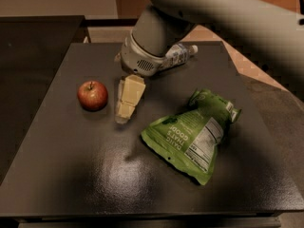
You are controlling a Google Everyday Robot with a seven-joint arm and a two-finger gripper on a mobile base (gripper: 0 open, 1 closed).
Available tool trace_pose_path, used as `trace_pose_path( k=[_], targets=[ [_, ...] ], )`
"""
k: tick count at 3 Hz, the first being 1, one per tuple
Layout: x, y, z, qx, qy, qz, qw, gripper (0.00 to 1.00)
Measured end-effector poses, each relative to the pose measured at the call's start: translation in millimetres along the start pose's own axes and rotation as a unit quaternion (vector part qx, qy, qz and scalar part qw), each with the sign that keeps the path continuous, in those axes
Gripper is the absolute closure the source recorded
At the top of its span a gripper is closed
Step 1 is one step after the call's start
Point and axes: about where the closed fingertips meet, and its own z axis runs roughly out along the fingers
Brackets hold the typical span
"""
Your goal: Pick apple
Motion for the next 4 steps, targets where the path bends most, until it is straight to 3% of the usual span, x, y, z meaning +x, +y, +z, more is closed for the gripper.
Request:
trace_pose_path(
  k=[3, 4],
  targets=[
    [-28.7, -23.7, 75.6, 0.0, -0.002, 0.001, 1.0, 0.0],
    [-28.3, -25.3, 87.2, -0.002, 0.004, 0.006, 1.0, 0.18]
  ],
)
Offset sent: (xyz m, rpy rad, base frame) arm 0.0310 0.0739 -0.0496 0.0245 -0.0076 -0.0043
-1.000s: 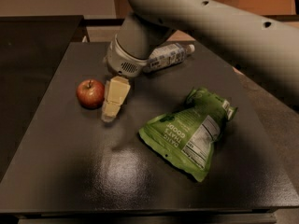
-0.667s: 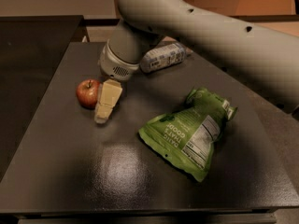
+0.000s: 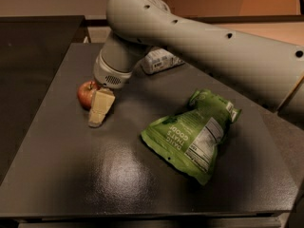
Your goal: Pick apple
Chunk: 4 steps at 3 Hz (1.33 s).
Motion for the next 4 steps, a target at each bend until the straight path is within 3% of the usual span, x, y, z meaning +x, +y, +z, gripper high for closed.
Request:
trace_pose_path(
  k=[3, 4],
  targets=[
    [-2.9, 0.4, -28.2, 0.011, -0.026, 0.004, 0.9996, 0.88],
    [-18.1, 5.2, -52.4, 0.01, -0.039, -0.012, 0.9991, 1.0]
  ],
)
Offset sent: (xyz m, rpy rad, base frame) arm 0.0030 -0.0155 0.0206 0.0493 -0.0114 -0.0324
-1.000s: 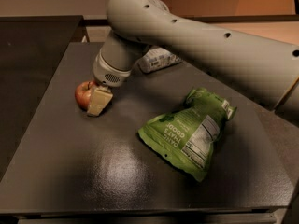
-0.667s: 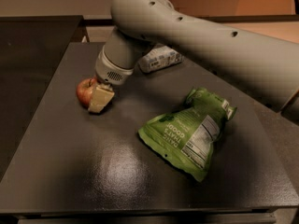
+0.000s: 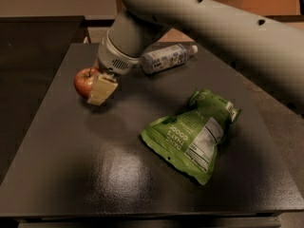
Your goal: Pick apple
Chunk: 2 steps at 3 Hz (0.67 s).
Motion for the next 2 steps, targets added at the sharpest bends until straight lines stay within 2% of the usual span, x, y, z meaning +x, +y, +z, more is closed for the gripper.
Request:
trace_pose_path(
  k=[1, 2],
  targets=[
    [-23.4, 3.9, -23.5, -0.006, -0.014, -0.026, 0.9995, 1.0],
    [-58.2, 5.5, -59.3, -0.019, -0.032, -0.065, 0.9972, 1.0]
  ],
)
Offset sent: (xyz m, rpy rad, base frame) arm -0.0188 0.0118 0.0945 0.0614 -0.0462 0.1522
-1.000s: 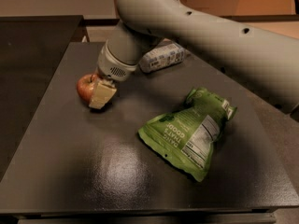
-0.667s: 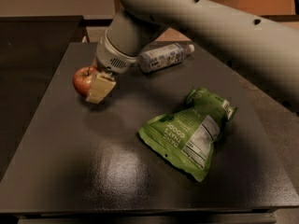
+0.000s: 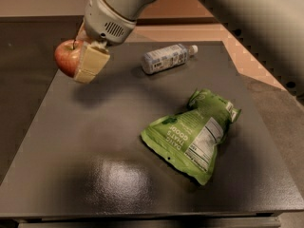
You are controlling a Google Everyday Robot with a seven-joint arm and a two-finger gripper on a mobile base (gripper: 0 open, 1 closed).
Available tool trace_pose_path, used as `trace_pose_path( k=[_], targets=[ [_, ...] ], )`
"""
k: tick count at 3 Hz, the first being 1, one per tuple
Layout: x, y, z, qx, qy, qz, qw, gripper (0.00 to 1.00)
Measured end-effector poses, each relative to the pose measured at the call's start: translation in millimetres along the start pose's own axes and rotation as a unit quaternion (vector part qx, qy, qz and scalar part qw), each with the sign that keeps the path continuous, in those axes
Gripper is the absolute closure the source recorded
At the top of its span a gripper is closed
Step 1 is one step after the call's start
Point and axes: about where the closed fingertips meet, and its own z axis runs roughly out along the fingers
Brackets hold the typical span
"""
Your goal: Pick apple
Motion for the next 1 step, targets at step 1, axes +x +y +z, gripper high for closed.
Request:
trace_pose_path(
  k=[1],
  targets=[
    [-0.1, 0.0, 0.0, 0.0, 0.0, 0.0, 1.0, 1.0]
  ],
)
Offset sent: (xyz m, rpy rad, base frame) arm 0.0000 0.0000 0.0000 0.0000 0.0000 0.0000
